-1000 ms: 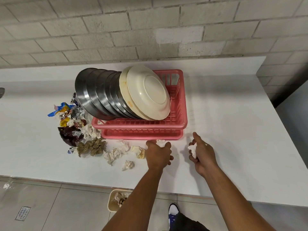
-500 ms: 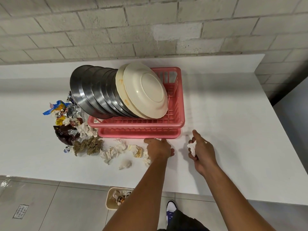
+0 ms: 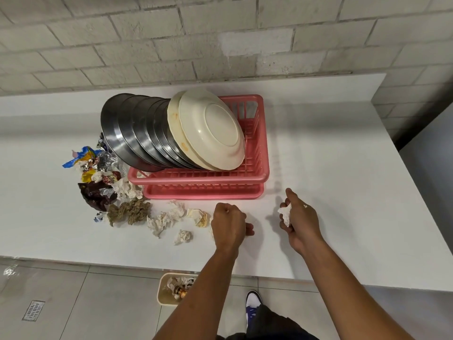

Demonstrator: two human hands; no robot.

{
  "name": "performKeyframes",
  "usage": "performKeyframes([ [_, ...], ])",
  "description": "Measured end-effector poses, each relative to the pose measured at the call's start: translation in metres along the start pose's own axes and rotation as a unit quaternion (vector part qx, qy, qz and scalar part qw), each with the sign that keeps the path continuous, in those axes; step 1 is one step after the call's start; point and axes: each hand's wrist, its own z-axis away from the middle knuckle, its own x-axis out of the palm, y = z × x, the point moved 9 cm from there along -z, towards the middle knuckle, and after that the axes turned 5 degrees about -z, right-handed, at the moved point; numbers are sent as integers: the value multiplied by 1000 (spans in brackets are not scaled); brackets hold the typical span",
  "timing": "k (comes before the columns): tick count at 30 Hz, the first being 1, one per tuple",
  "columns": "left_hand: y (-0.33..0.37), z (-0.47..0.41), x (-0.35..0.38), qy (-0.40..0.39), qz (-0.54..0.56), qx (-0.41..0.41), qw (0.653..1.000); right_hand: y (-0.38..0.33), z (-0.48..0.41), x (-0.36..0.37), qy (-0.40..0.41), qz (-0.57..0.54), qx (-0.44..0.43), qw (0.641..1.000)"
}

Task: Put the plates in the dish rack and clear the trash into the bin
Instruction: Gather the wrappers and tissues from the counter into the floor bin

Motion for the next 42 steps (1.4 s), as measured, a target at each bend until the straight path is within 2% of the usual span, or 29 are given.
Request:
performKeyframes([
  [3,-3,6,0,-27,-2,26,999,2,2,-1,0,6,-1,1000],
  [8,-7,8,9,-73,-119,77,987,3,5,-3,-3,9,-3,1000],
  [12,-2,11,20,-63,-295,197,933,4,6,-6,-2,5,-3,1000],
  [15,-3,12,26,-57,-370,242,895,5,7,-8,0,10,-2,1000],
  [21,5,13,28,-23,-375,339,863,6,9,-13,8,6,1,1000],
  [25,4,14,35,-18,-396,372,840,8,12,-14,13,5,0,1000],
  [27,4,18,33,-22,-375,363,853,10,15,-12,12,5,1,1000],
  [28,3,20,28,-27,-344,342,874,12,16,-8,8,4,2,1000],
  [30,-3,25,17,-53,-262,260,928,15,20,-1,-4,5,2,1000],
  [32,-14,31,2,-89,-181,170,964,20,28,13,-24,16,5,1000],
  [35,-29,44,-31,-143,-125,95,977,33,47,44,-68,65,5,996],
  [38,-39,58,-78,-171,-53,69,981,58,73,83,-126,120,3,985],
  [42,-71,66,-147,-137,1,64,988,106,114,125,-202,159,16,966],
])
